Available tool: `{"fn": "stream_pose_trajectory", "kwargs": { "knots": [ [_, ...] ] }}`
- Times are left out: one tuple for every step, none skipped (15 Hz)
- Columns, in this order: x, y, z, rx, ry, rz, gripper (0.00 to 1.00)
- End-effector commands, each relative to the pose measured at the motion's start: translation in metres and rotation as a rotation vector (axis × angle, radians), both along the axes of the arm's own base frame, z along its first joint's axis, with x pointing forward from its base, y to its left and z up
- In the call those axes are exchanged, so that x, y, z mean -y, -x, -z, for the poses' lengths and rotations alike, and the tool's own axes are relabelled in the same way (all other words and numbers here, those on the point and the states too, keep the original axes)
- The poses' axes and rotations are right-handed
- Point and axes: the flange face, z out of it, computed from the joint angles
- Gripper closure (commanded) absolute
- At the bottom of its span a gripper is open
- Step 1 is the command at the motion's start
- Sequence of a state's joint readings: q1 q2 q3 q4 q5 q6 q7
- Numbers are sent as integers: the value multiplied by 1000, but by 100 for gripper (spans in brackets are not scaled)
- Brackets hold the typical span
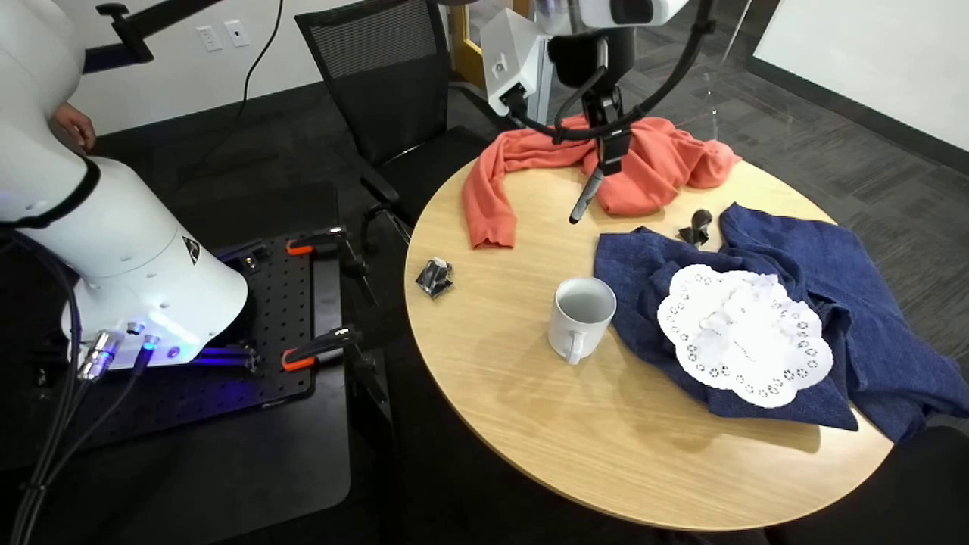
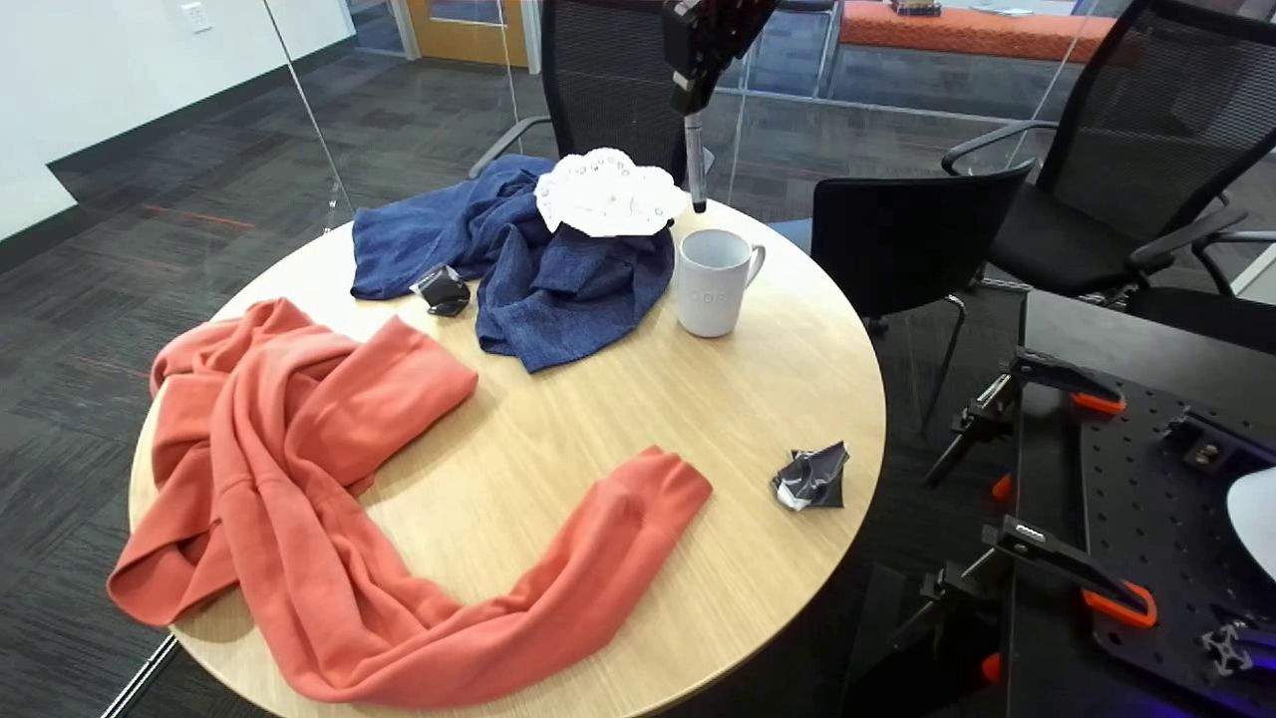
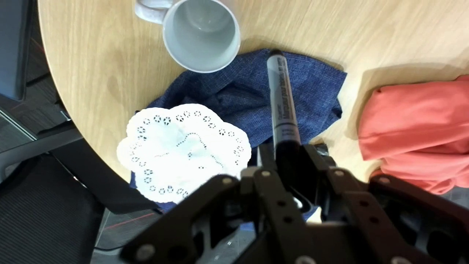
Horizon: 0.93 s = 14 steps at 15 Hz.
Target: Take the marker in the cup and put it on the table
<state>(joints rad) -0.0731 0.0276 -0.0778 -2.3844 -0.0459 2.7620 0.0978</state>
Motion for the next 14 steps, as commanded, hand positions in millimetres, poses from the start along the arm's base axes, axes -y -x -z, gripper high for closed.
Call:
{"fn": "stream_pose_trajectory", "kwargs": {
  "knots": [
    [-20, 4, 18, -45, 39, -65, 94],
    [-25, 5, 25, -61, 50, -81, 94],
    [-30, 5, 35, -78, 65, -98, 94],
    [-34, 6, 43, -94, 77, -113, 94],
    [-38, 6, 52, -115, 93, -123, 94],
    [-44, 6, 59, -133, 100, -137, 94],
    [-50, 6, 68, -149, 111, -148, 94],
    [-57, 6, 75, -165, 118, -167, 94],
    [-65, 6, 82, -178, 124, -184, 94],
    [-74, 6, 89, -190, 126, -204, 94],
    [-81, 6, 95, -199, 130, -223, 94],
    [-90, 6, 102, -210, 131, -243, 94],
    [-98, 6, 108, -218, 134, -259, 94],
    [-105, 5, 113, -225, 135, -276, 94]
  ]
}}
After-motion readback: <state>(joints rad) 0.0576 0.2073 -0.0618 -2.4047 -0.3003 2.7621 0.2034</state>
